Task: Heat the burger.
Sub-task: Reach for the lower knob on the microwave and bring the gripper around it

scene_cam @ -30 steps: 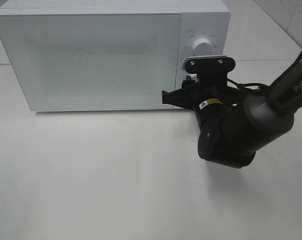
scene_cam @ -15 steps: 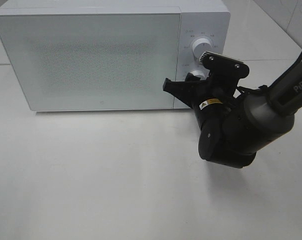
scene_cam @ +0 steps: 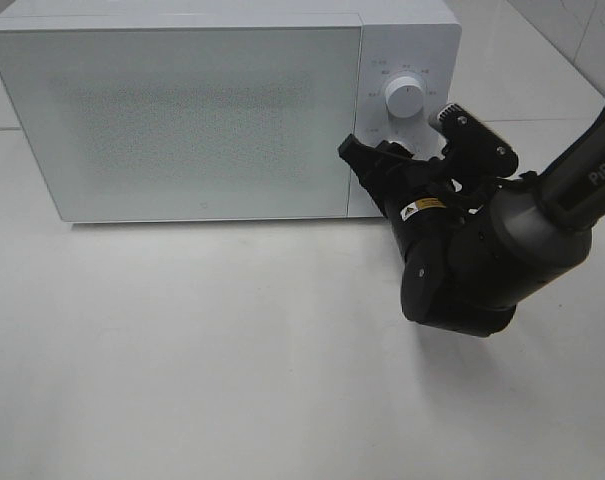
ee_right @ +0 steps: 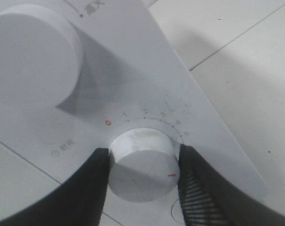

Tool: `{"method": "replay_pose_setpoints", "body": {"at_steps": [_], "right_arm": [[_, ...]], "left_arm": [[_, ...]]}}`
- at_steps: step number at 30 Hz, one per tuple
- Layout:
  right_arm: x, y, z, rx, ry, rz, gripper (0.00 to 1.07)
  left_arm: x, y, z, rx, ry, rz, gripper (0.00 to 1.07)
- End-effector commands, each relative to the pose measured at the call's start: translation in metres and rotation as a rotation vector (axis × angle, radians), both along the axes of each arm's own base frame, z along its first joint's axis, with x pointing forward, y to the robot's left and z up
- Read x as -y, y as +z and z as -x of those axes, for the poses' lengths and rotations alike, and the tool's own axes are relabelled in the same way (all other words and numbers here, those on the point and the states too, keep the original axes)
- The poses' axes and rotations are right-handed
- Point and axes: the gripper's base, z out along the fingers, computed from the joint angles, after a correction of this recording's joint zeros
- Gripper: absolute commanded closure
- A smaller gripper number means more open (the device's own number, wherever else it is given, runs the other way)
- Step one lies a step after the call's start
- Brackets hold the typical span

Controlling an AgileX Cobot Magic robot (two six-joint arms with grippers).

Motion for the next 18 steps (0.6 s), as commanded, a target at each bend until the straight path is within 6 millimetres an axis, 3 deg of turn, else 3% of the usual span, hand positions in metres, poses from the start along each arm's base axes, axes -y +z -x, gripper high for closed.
{"method": "replay_pose_setpoints", "body": {"at_steps": [1,18], "right_arm": [[-0.0133,0.0248,-0.0021,0.229,0.096,-0.070,1.07],[-0.0171,0.0256,-0.0016,0.202,0.110,-0.538,1.07]], "left_arm": [[0.0005,-0.0003,0.0021,0.026,-0.002,0.006,0.22],[0.0005,-0.0003,0.0021,0.026,-0.002,0.006,0.22]]}}
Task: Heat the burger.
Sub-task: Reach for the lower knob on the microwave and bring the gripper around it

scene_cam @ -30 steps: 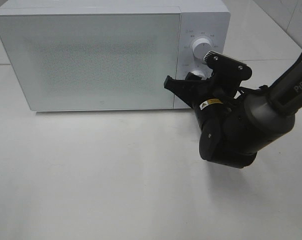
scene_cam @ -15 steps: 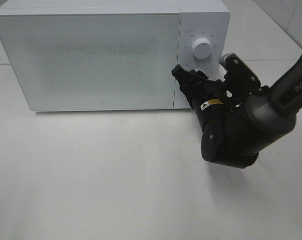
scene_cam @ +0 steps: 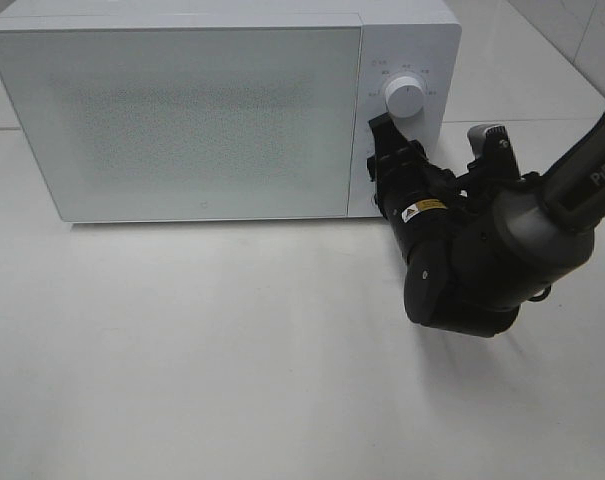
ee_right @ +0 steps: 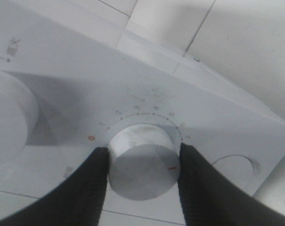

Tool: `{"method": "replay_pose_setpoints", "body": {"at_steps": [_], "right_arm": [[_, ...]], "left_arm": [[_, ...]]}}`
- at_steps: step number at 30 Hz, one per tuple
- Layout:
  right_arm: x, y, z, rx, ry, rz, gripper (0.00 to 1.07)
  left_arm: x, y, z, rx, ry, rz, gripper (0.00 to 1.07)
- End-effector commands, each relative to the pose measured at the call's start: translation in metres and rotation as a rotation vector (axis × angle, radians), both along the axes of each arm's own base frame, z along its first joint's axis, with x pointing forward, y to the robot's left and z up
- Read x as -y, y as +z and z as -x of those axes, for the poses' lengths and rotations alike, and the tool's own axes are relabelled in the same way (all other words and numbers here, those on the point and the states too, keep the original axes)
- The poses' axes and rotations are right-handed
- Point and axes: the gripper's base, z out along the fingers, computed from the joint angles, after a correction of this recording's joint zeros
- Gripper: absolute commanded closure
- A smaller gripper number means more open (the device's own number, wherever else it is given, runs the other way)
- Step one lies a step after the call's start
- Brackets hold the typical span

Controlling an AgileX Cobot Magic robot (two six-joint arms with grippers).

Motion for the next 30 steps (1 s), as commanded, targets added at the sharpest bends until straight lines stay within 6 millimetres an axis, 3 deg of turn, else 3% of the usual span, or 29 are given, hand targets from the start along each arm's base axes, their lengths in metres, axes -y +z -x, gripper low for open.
{"method": "replay_pose_setpoints", "body": {"at_steps": [1,14,30], "right_arm": [[-0.0175,0.0267,-0.0020,0.236,0.120,-0.071,1.07],[-0.0175,0.0266,-0.0020,0.212,0.103,-0.359,1.07],[-0.0165,0.0264,-0.0021,0.199,0.082,-0.508,1.07]], "left_arm": [[0.0005,-0.0003,0.0021,0.026,-0.002,0.006,0.22],[0.0005,-0.0003,0.0021,0.026,-0.002,0.006,0.22],[0.0005,-0.0003,0.0021,0.026,-0.002,0.006,0.22]]}}
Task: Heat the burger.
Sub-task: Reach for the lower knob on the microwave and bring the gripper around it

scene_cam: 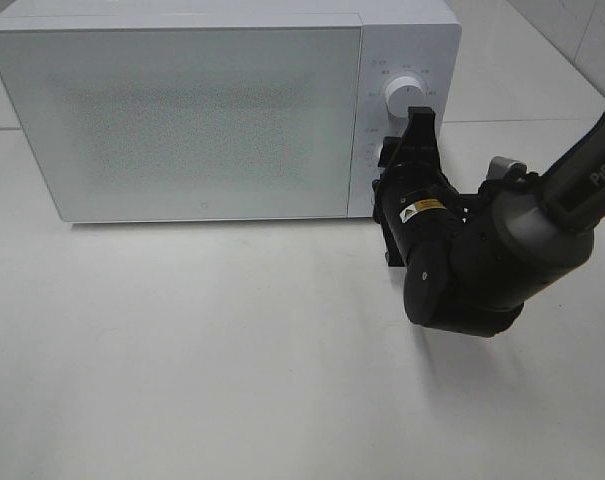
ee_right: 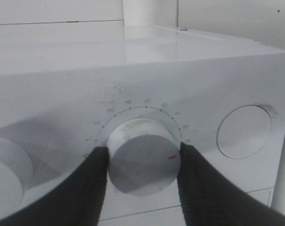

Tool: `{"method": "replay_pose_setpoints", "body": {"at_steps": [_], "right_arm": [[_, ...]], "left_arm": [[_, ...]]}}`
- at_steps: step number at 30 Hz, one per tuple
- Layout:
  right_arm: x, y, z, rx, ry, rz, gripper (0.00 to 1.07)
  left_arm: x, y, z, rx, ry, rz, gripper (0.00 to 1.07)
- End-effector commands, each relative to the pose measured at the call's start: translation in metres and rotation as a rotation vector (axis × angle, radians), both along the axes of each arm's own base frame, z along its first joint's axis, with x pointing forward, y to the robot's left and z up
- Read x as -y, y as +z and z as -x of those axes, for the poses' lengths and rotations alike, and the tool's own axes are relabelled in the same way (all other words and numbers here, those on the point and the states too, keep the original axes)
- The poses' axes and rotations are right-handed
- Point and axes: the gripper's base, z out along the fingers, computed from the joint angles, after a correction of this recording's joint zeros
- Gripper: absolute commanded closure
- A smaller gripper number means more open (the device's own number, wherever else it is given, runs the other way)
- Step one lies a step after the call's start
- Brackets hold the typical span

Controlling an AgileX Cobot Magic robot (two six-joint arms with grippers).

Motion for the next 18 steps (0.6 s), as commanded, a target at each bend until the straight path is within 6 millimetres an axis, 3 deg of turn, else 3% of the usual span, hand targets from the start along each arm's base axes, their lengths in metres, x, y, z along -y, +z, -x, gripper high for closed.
{"method": "replay_pose_setpoints", "body": {"at_steps": [1,18], "right_arm": [[-0.0153,0.0265,-0.0021,0.233,0.097,-0.030,1.07],[-0.0119,0.0257,-0.0025,0.225,0.060,-0.032,1.03]], "left_arm": [[0.0005,-0.0003,0.0021,0.026,-0.002,0.006,0.22],[0.0005,-0.0003,0.0021,0.026,-0.002,0.006,0.22]]}}
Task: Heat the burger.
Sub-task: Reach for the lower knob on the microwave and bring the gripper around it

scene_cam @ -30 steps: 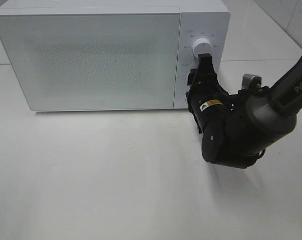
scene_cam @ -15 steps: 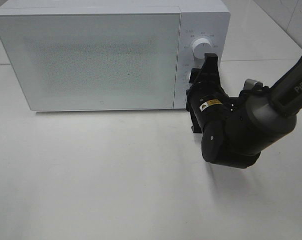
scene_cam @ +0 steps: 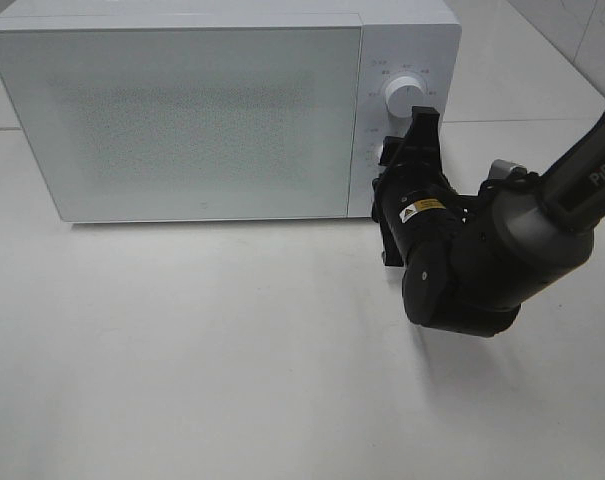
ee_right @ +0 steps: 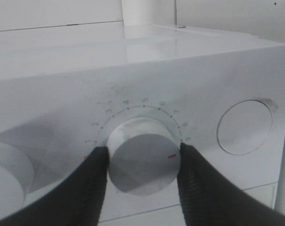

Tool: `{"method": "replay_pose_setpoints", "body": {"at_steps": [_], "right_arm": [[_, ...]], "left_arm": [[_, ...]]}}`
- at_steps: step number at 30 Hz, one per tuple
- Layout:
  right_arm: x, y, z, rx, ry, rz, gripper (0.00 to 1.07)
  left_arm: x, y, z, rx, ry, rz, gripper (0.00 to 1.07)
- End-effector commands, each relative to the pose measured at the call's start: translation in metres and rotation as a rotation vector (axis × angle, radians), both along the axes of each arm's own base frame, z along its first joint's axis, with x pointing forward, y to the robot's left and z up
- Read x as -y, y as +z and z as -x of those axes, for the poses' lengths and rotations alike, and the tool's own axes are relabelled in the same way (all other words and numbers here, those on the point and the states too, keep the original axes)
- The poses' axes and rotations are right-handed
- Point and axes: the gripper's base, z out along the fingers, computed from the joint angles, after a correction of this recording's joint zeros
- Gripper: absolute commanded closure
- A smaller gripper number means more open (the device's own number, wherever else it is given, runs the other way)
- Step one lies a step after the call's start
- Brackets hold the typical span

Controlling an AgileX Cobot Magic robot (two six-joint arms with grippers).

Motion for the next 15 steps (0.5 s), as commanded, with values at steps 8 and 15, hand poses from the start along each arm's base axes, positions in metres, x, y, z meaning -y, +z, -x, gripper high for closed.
{"method": "replay_pose_setpoints", "body": {"at_steps": [8,15], "right_arm": [[-0.0058,0.0243,-0.0029,0.211,-0.006,-0.005,0.91],[-0.0008,0.0230,-0.0029,0.196,-0.059,0.031,0.65]], "left_arm": [[0.0005,-0.0003,0.0021,0.026,-0.002,0.006,0.22],[0.0005,-0.0003,0.0021,0.026,-0.002,0.006,0.22]]}}
